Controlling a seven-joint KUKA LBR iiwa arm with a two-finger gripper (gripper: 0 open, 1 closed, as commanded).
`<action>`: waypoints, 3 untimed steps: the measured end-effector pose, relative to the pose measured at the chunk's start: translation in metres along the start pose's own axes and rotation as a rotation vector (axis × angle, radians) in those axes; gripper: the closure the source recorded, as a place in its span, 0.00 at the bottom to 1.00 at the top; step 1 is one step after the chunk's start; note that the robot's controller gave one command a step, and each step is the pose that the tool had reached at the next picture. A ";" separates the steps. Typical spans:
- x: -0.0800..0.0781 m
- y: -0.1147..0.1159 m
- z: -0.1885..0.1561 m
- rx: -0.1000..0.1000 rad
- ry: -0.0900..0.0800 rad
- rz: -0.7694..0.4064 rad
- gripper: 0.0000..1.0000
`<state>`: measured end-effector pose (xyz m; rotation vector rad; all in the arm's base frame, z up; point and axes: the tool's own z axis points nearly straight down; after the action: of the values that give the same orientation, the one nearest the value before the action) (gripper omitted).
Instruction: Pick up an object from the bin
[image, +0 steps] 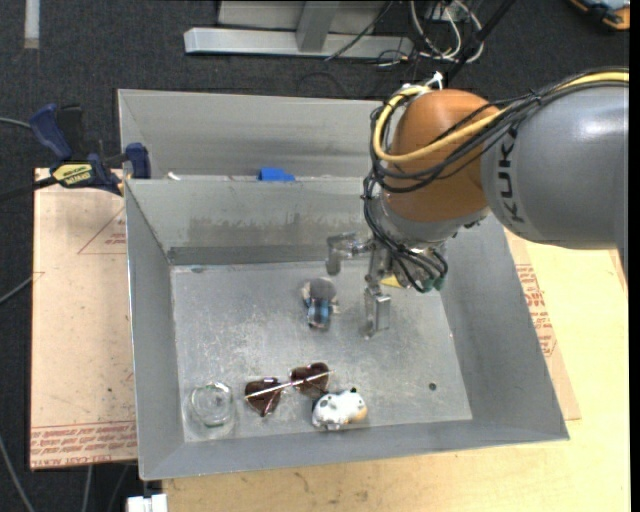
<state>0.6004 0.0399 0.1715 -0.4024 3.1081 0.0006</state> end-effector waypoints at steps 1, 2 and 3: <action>-0.011 0.023 0.009 -0.001 0.002 -0.061 0.00; -0.023 0.022 0.048 0.000 -0.003 -0.232 0.00; 0.007 0.029 0.080 -0.002 0.005 -0.255 0.00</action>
Offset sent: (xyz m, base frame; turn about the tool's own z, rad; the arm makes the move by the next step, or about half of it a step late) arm 0.0259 0.0240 -0.0700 -0.2663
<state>0.5864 0.0665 0.0914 -0.7953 3.0371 0.0015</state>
